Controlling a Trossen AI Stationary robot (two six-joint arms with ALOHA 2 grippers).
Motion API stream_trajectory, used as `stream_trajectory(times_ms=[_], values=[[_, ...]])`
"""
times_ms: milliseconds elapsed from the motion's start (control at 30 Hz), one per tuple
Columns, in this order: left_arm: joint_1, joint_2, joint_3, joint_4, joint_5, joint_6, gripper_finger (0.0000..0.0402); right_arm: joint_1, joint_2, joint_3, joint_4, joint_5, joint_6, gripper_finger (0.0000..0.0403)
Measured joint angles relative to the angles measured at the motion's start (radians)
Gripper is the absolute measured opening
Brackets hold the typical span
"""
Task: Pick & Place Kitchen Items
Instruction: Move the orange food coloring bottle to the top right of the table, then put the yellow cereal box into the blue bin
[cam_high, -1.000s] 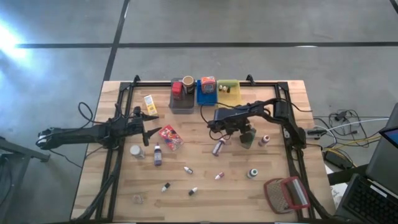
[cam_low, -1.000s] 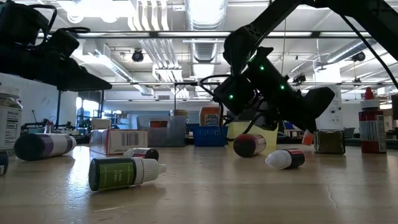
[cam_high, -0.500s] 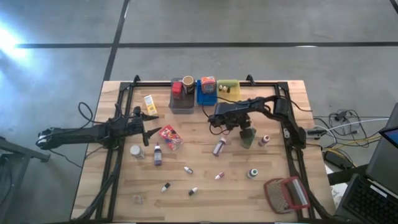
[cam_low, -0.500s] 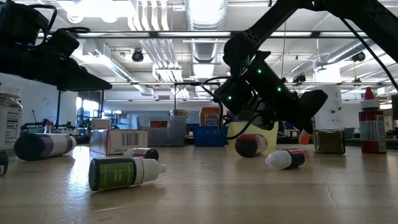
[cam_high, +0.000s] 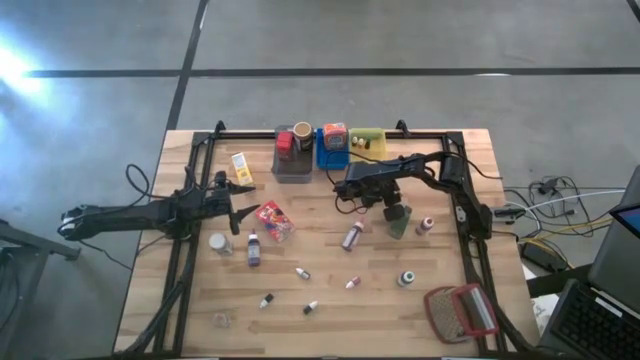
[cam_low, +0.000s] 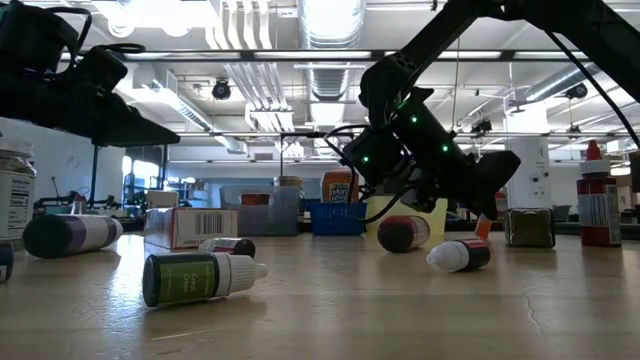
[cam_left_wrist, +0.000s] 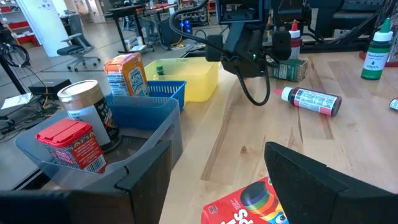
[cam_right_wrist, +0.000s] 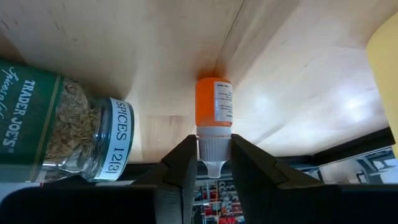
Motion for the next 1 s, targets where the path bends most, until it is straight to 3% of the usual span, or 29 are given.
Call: stream_trajectory(times_ms=[667, 1000], values=[[0.000, 0.000, 0.000, 0.000, 0.000, 0.000, 0.0261, 0.002, -0.006, 0.029, -0.046, 0.003, 0.069, 0.0157], [0.000, 0.000, 0.000, 0.000, 0.000, 0.000, 0.0261, 0.013, -0.138, 0.146, -0.047, 0.000, 0.096, 0.0169]])
